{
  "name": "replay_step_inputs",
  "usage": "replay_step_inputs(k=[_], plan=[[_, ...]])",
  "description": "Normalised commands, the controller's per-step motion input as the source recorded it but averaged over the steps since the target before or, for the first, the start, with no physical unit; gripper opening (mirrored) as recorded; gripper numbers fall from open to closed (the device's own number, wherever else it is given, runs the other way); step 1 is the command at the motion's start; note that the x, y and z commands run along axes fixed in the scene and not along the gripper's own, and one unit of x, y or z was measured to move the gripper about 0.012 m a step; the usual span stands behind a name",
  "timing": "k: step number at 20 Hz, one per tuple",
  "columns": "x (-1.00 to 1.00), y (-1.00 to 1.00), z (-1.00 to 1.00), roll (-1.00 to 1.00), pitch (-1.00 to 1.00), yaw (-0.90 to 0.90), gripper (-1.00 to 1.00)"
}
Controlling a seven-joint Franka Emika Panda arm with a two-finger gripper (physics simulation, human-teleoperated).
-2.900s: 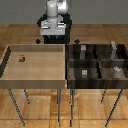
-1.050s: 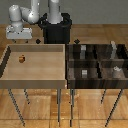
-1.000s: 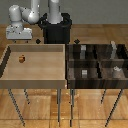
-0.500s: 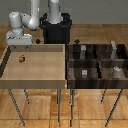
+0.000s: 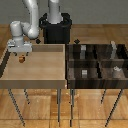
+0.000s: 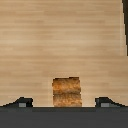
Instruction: Place the loaf of bread into the appropriate compartment.
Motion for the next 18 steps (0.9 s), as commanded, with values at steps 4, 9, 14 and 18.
replay_step_inputs(k=[4,9,14,18], plan=[[0.00,0.00,-1.00,0.00,0.00,0.00,1.00],[0.00,0.00,-0.20,0.00,0.00,0.00,-1.00],[0.00,0.00,0.20,0.00,0.00,0.00,-1.00],[0.00,0.00,0.75,0.00,0.00,0.00,-1.00]])
